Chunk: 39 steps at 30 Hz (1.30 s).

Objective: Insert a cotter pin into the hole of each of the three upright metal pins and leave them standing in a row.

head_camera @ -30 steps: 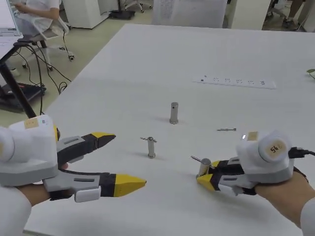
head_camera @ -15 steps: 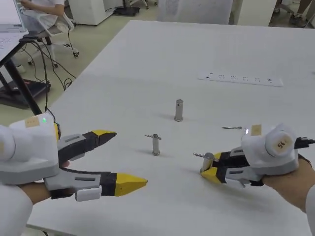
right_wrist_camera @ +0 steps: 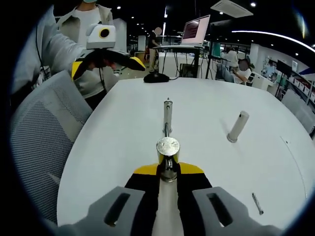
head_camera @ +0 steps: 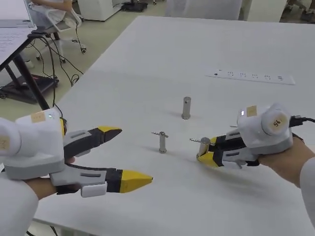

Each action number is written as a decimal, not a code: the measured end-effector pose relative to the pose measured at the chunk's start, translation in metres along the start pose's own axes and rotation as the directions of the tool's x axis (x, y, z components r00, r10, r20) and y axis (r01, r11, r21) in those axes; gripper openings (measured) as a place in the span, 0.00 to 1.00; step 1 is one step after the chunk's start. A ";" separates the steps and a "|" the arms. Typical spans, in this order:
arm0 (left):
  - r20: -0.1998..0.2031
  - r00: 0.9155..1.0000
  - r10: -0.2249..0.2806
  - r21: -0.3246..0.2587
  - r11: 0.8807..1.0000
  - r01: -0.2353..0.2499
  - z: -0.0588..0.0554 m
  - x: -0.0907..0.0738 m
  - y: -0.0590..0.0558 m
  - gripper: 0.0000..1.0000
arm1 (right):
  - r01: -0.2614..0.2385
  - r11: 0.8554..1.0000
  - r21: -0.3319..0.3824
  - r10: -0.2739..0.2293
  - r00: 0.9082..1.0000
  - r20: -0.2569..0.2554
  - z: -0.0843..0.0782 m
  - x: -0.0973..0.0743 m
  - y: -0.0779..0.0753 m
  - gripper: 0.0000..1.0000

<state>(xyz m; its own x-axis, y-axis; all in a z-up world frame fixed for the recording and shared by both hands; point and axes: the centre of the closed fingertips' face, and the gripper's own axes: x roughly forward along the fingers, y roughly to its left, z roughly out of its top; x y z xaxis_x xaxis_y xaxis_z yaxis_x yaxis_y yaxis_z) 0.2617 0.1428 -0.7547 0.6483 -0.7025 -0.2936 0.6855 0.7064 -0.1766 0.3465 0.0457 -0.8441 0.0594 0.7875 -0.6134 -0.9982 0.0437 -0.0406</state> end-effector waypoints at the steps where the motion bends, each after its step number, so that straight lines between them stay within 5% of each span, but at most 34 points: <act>1: 0.001 1.000 0.001 0.001 1.000 -0.001 0.000 0.000 0.000 0.88 | -0.004 1.000 0.000 0.004 1.000 0.001 0.001 0.002 -0.001 0.13; 20: -0.015 1.000 0.014 0.000 1.000 -0.014 -0.003 -0.005 0.003 0.87 | -0.069 0.997 -0.024 0.069 0.998 0.000 0.007 0.020 0.001 0.13; 39: -0.020 1.000 0.008 0.002 1.000 -0.008 -0.003 -0.005 0.002 0.87 | -0.088 0.995 -0.045 0.089 0.996 0.018 0.007 0.018 0.004 0.16</act>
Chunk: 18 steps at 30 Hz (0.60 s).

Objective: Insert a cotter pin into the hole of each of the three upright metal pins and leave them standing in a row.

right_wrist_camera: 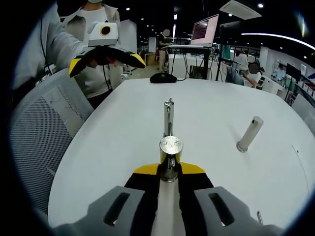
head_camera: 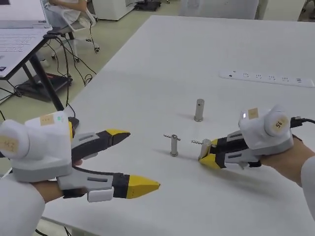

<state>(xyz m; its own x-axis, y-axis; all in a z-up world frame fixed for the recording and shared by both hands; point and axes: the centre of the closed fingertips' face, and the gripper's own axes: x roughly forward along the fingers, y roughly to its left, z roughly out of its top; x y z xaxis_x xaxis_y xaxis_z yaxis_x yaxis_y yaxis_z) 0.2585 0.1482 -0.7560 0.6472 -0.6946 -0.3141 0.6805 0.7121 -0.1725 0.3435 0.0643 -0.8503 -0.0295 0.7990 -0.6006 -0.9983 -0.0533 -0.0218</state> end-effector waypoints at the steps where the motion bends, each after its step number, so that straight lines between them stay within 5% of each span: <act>1: 0.001 1.000 0.000 0.000 1.000 0.000 0.000 0.000 0.000 0.87 | -0.003 1.000 -0.001 0.003 1.000 -0.004 0.000 0.000 0.001 0.18; 18: 0.013 1.000 0.006 0.004 1.000 -0.006 0.004 -0.002 0.001 0.87 | 0.045 0.995 0.094 -0.049 0.998 0.033 -0.007 -0.022 -0.005 0.30</act>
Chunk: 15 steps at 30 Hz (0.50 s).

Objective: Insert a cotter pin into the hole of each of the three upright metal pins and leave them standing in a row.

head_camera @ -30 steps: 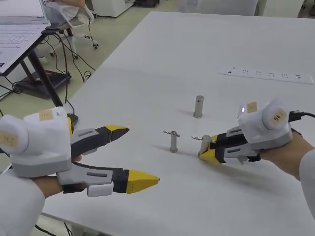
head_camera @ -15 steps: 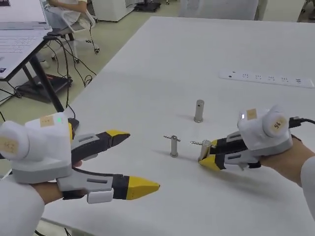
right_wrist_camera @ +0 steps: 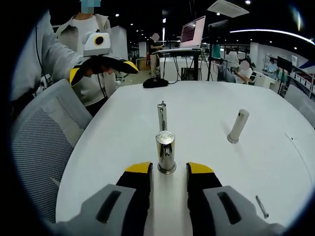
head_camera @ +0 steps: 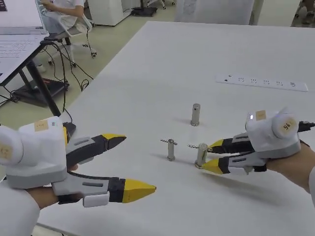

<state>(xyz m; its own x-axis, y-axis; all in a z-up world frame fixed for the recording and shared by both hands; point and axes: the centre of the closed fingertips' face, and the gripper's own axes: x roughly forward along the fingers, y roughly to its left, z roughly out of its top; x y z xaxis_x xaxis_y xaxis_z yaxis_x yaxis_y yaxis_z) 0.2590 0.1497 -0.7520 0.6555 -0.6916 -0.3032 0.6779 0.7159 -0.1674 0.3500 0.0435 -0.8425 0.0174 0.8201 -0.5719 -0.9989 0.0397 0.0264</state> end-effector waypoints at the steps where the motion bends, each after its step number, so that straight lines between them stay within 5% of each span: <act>1: 0.000 1.000 0.000 0.001 1.000 0.000 0.000 0.000 0.000 0.87 | 0.002 1.000 0.002 -0.002 1.000 0.001 -0.001 -0.002 0.000 0.30; 8: -0.001 1.000 -0.003 0.004 1.000 0.003 0.001 0.001 0.000 0.86 | 0.023 1.000 0.003 -0.023 0.999 -0.027 -0.012 -0.019 -0.012 0.31; 15: 0.011 1.000 0.001 0.005 1.000 -0.001 0.005 0.001 0.001 0.86 | 0.081 0.997 0.008 -0.081 0.996 -0.049 -0.012 -0.032 -0.043 0.30</act>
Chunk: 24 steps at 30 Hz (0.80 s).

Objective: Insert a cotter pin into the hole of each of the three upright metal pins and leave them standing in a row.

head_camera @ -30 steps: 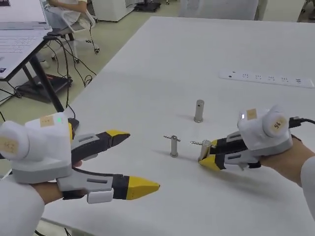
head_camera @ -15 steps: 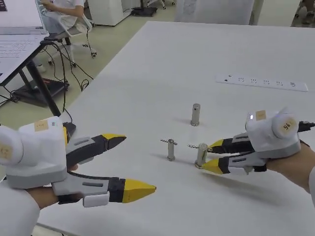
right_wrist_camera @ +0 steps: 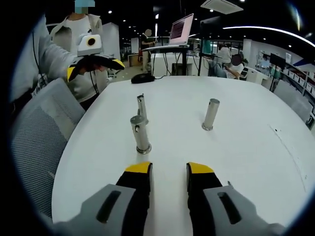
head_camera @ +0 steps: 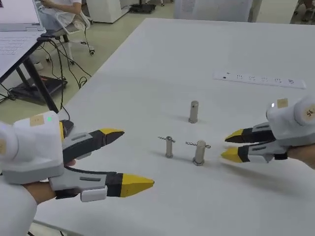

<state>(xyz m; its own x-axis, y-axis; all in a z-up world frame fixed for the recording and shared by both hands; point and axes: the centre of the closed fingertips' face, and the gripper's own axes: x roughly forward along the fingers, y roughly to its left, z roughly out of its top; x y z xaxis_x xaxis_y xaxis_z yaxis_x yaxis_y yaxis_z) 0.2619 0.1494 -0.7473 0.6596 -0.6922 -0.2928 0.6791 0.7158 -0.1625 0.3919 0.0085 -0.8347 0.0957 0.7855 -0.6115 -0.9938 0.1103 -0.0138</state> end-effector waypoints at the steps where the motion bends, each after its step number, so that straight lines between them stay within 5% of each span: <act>1: 0.001 1.000 0.000 0.000 1.000 0.000 0.001 0.000 0.000 0.86 | 0.007 1.000 0.000 -0.007 1.000 0.000 0.002 0.000 -0.004 0.30; 10: 0.005 1.000 -0.002 0.003 1.000 0.002 0.002 0.003 -0.001 0.86 | 0.060 0.998 0.017 -0.061 0.997 0.042 0.033 0.007 -0.043 0.30; 24: 0.004 1.000 0.012 -0.011 1.000 -0.012 -0.002 0.003 0.001 0.87 | 0.059 0.997 0.041 -0.062 0.994 0.088 0.069 0.050 -0.066 0.29</act>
<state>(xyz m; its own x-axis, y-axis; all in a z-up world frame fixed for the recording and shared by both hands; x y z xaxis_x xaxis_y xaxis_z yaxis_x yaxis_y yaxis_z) 0.2639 0.1483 -0.7501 0.6689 -0.6840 -0.2911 0.6675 0.7250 -0.1696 0.4663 0.0827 -0.8099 0.1622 0.8273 -0.5378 -0.9832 0.1816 -0.0172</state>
